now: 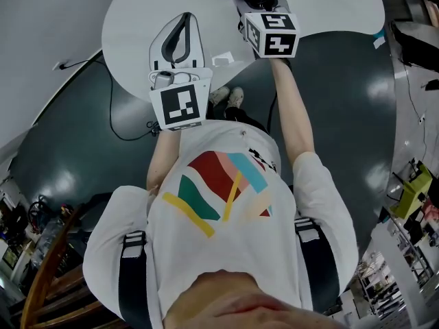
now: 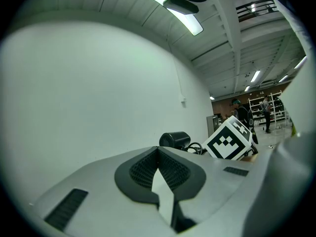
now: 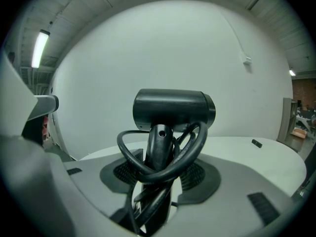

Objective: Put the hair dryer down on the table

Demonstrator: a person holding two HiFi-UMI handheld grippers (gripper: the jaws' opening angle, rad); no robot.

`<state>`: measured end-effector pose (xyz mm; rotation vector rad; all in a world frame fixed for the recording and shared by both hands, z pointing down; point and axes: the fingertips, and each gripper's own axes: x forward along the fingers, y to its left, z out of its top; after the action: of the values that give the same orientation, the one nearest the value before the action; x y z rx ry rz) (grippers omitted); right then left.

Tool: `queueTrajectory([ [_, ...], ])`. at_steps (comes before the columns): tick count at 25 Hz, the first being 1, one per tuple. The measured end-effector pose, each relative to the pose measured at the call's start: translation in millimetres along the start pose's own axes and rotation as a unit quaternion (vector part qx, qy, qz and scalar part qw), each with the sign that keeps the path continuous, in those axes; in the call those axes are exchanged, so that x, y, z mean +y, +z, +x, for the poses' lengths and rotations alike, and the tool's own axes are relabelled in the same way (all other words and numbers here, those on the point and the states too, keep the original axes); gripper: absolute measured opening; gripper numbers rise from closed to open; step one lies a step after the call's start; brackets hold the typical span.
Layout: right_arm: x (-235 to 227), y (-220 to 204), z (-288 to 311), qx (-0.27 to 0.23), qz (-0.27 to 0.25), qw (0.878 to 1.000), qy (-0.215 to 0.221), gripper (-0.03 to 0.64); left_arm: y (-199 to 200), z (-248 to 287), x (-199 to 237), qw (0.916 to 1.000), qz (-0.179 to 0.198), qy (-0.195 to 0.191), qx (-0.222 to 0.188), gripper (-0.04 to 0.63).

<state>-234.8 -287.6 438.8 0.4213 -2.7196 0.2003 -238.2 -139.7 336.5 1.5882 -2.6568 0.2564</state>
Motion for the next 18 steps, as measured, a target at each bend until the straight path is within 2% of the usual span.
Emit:
queueTrajectory([
  [5, -1, -17, 10, 0.026, 0.002, 1.0, 0.003, 0.219, -7, 0, 3, 0.9999, -0.011, 0.006, 0.007, 0.012],
  [18, -6, -57, 33, 0.089, 0.004, 0.996, 0.006, 0.219, -21, -1, 7, 0.9993, -0.009, 0.014, 0.033, 0.012],
])
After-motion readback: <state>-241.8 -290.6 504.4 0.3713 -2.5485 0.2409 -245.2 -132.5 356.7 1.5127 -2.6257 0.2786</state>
